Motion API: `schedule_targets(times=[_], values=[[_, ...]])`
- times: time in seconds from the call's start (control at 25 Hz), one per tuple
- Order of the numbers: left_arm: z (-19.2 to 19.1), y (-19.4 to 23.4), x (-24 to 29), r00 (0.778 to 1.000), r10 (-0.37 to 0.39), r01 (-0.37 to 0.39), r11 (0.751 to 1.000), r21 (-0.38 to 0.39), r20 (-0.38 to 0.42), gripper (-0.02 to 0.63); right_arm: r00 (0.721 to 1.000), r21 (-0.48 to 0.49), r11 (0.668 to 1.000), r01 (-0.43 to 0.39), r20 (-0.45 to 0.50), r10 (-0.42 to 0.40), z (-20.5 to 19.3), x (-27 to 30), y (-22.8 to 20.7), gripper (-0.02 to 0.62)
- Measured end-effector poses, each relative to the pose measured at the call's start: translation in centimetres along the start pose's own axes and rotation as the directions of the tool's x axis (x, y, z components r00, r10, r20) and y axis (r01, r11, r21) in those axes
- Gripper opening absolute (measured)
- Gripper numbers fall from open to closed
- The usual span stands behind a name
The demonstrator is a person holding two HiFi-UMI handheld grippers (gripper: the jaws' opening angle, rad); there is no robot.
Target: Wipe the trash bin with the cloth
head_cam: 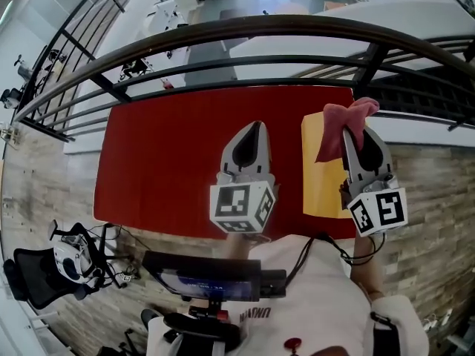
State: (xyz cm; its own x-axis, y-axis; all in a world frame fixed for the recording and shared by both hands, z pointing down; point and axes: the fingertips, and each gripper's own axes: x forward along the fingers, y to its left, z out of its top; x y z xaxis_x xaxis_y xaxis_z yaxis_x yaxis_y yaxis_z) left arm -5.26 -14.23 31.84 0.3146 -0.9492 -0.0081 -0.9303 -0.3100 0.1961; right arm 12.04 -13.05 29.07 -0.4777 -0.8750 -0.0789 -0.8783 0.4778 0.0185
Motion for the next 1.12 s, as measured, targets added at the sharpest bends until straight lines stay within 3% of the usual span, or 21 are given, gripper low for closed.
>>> schedule_targets(times=[0.2, 1.12], values=[[0.44, 0.52, -0.09, 1.000, 0.028, -0.029, 0.998, 0.051, 0.005, 0.003, 1.000, -0.003, 1.000, 0.007, -0.010, -0.007, -0.35, 0.36, 0.04, 0.092], [-0.10, 0.09, 0.30, 1.000, 0.012, -0.011, 0.999, 0.041, -0.019, 0.003, 1.000, -0.001, 1.000, 0.001, -0.023, -0.001, -0.65, 0.43, -0.03, 0.092]])
